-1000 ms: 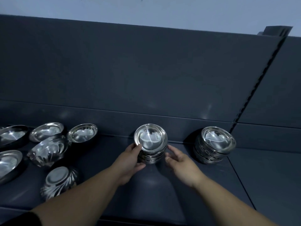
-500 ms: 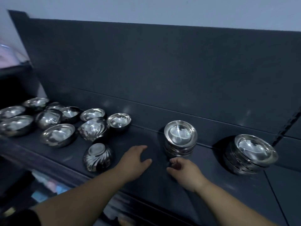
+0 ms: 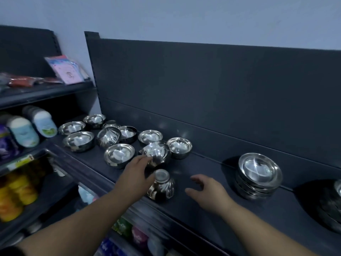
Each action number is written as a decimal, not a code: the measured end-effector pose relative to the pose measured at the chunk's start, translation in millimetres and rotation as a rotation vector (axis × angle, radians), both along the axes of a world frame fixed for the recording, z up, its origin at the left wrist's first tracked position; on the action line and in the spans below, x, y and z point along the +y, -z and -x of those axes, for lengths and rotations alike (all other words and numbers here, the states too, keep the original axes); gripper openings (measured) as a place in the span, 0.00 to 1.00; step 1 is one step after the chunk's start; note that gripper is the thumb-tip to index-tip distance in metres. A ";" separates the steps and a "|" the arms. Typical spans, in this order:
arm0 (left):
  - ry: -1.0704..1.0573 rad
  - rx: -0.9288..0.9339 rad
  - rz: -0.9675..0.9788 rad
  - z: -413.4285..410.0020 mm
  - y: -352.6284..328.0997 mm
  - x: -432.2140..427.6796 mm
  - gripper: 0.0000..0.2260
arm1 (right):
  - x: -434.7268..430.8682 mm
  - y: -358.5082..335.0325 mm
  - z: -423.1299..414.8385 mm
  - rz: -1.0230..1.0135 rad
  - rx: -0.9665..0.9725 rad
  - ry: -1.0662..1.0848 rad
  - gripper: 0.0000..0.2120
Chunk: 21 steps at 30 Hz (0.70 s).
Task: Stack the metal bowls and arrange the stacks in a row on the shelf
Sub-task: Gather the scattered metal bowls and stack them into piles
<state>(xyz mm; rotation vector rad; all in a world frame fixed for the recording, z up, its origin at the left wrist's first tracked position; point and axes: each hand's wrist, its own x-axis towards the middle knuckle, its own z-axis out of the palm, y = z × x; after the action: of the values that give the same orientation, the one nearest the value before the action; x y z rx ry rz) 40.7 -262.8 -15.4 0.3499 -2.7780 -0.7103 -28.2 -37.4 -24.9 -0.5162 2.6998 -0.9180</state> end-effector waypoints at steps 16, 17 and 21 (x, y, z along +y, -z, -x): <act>0.322 -0.011 -0.069 71.0 1.6 -117.5 0.25 | -117.3 27.8 -6.2 -0.029 -0.091 0.127 0.55; 0.352 -0.019 -0.077 73.3 2.4 -116.2 0.25 | -118.3 30.2 -7.9 -0.056 -0.077 0.130 0.55; 0.453 -0.035 -0.095 77.7 9.3 -110.2 0.26 | -114.3 30.5 -10.6 -0.092 -0.003 0.204 0.50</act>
<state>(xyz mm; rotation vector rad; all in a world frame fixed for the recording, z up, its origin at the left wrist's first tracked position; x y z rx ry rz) -37.0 -373.0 -24.7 -0.2658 -2.8885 -0.9422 -17.6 -151.6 -55.5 -0.2236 2.8144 -0.8362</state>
